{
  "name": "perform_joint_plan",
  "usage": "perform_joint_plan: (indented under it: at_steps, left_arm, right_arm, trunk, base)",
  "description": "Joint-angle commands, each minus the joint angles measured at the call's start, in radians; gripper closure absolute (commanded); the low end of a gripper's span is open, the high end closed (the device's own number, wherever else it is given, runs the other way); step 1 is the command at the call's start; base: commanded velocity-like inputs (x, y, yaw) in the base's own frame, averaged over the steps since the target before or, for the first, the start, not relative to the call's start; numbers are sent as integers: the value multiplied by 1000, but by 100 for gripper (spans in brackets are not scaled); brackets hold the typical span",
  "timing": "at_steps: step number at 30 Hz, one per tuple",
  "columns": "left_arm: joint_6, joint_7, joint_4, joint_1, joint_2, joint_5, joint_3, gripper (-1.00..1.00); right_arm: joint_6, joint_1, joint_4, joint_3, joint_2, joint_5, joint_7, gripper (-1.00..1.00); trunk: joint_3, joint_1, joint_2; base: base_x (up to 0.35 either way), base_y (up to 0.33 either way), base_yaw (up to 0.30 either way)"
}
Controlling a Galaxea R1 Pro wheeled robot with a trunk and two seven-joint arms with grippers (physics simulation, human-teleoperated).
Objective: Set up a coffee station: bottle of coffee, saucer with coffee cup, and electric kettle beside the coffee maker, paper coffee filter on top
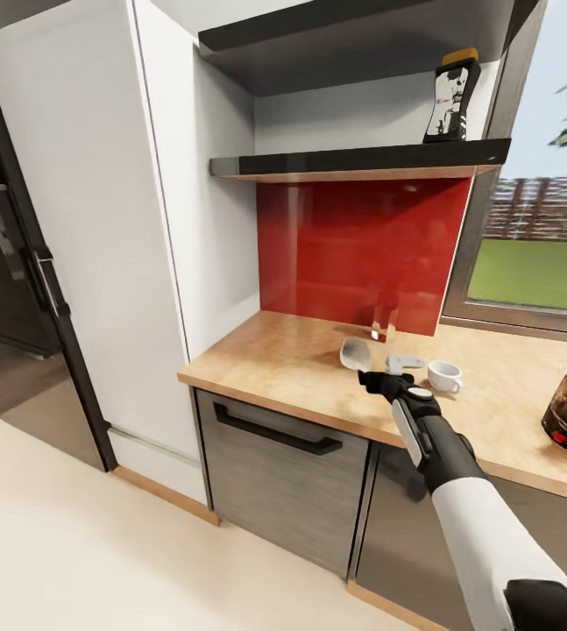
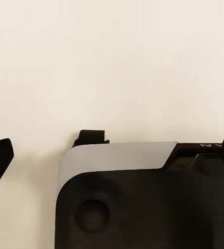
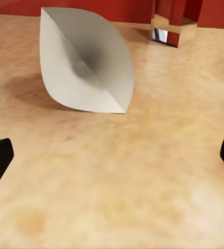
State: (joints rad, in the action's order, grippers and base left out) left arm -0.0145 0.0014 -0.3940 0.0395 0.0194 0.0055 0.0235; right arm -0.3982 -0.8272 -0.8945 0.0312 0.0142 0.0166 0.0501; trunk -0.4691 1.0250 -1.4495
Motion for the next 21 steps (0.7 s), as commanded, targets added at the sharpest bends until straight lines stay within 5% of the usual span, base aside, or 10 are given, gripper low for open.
perform_joint_plan:
  at_steps: [1, 21]
  left_arm:
    - [-1, 0, -2, 0, 1, 1, 2, -100]
    - [-2, 0, -1, 0, -1, 1, 5, -100]
  right_arm:
    - [0, -8, 12, 1, 1, 2, 7, -100]
    - [10, -52, 86, 1, -1, 0, 16, -100]
  trunk:
    - [-1, 0, -1]
    - [-1, 0, -1]
  base:
    - [45, 0, 0]
    - [68, 0, 0]
